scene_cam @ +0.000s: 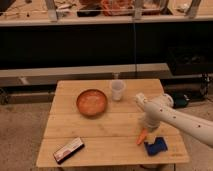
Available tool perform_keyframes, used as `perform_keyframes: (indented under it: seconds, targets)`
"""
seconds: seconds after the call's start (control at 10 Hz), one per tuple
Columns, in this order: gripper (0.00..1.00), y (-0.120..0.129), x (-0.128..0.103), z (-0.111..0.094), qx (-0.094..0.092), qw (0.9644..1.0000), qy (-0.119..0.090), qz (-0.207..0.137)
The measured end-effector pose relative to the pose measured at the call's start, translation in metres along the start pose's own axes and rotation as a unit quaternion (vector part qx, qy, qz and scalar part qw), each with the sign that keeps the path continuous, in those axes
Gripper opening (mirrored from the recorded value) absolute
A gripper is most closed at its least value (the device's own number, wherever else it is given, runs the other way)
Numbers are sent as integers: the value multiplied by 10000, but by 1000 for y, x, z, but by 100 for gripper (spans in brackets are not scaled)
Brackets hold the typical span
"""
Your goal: Place the pepper in the ceramic bowl
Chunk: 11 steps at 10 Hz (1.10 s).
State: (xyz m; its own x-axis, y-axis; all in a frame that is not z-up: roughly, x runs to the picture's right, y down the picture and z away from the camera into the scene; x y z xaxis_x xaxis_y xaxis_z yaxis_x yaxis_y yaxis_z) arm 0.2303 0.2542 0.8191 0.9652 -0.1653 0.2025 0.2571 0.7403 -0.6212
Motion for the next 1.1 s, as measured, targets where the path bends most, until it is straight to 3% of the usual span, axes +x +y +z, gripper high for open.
perform_keyframes:
  seconds: [0.9, 1.1]
  targets:
    - [80, 0, 0, 0, -5, 10000, -4, 0]
    - [80, 5, 7, -9, -95, 9999, -59, -83]
